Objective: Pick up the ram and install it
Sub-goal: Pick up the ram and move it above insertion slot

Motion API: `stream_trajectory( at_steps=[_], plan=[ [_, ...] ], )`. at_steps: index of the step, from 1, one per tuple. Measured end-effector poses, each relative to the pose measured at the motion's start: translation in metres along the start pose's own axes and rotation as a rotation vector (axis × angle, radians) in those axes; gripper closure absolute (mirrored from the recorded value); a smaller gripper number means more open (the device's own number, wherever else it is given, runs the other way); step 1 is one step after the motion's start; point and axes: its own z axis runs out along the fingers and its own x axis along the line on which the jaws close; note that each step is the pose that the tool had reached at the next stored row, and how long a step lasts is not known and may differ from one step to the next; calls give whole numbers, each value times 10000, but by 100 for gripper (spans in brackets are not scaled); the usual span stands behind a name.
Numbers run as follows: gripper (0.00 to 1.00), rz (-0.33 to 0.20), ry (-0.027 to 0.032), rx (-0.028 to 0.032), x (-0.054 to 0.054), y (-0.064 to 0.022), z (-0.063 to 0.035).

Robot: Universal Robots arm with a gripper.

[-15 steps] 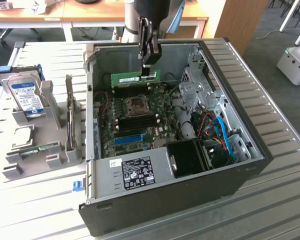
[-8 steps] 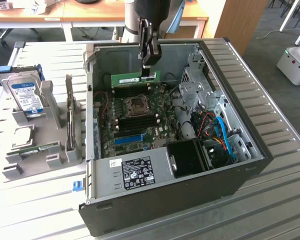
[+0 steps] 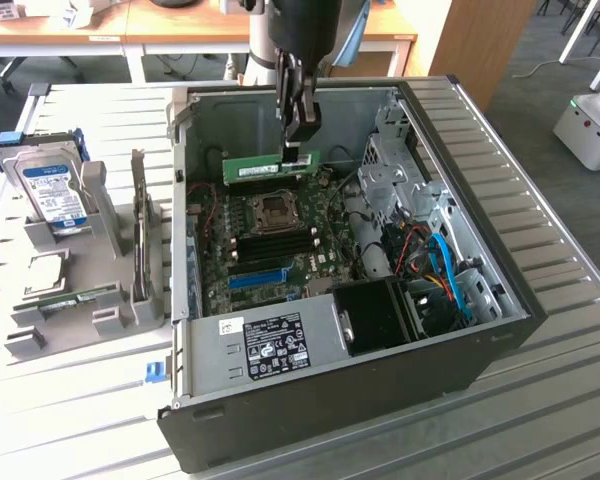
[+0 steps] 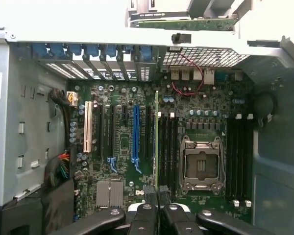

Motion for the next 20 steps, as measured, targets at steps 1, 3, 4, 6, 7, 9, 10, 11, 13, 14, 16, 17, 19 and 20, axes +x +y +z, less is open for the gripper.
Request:
stream_trajectory(
  at_steps=[1, 3, 4, 6, 7, 9, 10, 11, 13, 14, 16, 17, 19, 20],
  plan=[
    [88, 0, -1, 0, 0, -1, 18],
    [88, 0, -1, 0, 0, -2, 54],
    [88, 0, -1, 0, 0, -2, 68],
    [88, 0, 1, -1, 0, -2, 72],
    [88, 0, 1, -1, 0, -3, 72],
    [88, 0, 1, 0, 1, -8, 72],
    [88, 0, 0, 0, 1, -25, 72],
    [88, 0, 0, 1, 1, -45, 72],
    [88, 0, 0, 0, 1, -85, 71],
    [88, 0, 0, 0, 1, -106, 70],
    [88, 0, 0, 0, 2, -145, 69],
    [88, 0, 0, 0, 2, -156, 69],
    [88, 0, 1, 0, 2, -158, 69],
    [88, 0, 0, 0, 1, -158, 69]
  ],
)
